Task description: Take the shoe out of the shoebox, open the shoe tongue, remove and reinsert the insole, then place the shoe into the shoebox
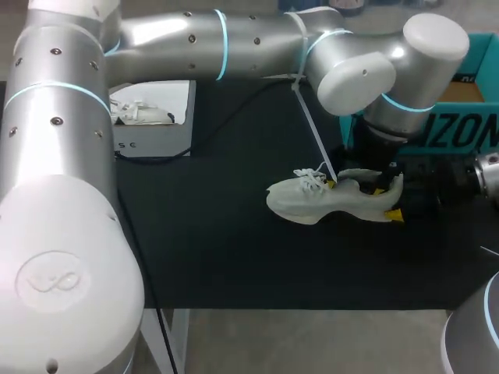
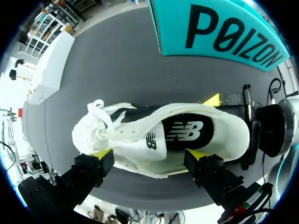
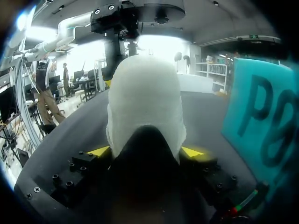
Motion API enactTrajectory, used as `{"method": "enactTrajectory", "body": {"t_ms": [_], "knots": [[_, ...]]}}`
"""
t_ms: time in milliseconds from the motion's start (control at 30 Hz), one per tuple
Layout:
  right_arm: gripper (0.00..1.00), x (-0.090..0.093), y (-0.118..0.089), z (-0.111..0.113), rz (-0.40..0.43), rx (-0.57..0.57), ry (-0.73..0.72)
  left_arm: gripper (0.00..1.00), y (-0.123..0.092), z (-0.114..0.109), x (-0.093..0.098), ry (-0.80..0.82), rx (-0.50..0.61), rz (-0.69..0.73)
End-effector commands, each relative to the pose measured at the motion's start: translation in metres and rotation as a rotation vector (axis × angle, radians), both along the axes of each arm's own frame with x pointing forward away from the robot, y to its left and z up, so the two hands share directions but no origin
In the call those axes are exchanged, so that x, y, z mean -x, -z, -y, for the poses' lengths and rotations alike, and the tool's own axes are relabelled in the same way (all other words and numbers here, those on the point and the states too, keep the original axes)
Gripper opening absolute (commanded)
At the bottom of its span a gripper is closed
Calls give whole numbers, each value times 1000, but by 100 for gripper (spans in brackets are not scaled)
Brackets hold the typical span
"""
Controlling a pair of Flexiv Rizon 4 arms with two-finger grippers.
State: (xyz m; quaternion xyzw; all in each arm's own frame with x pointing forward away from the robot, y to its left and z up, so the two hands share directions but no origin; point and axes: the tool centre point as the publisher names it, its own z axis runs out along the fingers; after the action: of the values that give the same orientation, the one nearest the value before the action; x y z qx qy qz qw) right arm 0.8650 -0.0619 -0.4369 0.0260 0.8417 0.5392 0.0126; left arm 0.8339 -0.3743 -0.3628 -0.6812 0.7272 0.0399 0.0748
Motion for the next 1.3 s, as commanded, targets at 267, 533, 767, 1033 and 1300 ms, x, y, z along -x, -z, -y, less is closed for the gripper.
{"method": "enactTrajectory", "body": {"t_ms": [267, 533, 767, 1033, 1300], "knots": [[0, 0, 5, -4, 0, 3, 3, 100, -9, 1, -10, 19, -9, 24], [0, 0, 5, -4, 0, 3, 3, 100, -2, 5, -15, 24, -33, 17], [0, 0, 5, -4, 0, 3, 3, 44, 1, 0, -14, 19, -37, 15], [0, 0, 5, -4, 0, 3, 3, 0, -5, -8, -8, 11, -38, 25], [0, 0, 5, -4, 0, 3, 3, 1, -17, -18, -4, 12, -45, 44]]}}
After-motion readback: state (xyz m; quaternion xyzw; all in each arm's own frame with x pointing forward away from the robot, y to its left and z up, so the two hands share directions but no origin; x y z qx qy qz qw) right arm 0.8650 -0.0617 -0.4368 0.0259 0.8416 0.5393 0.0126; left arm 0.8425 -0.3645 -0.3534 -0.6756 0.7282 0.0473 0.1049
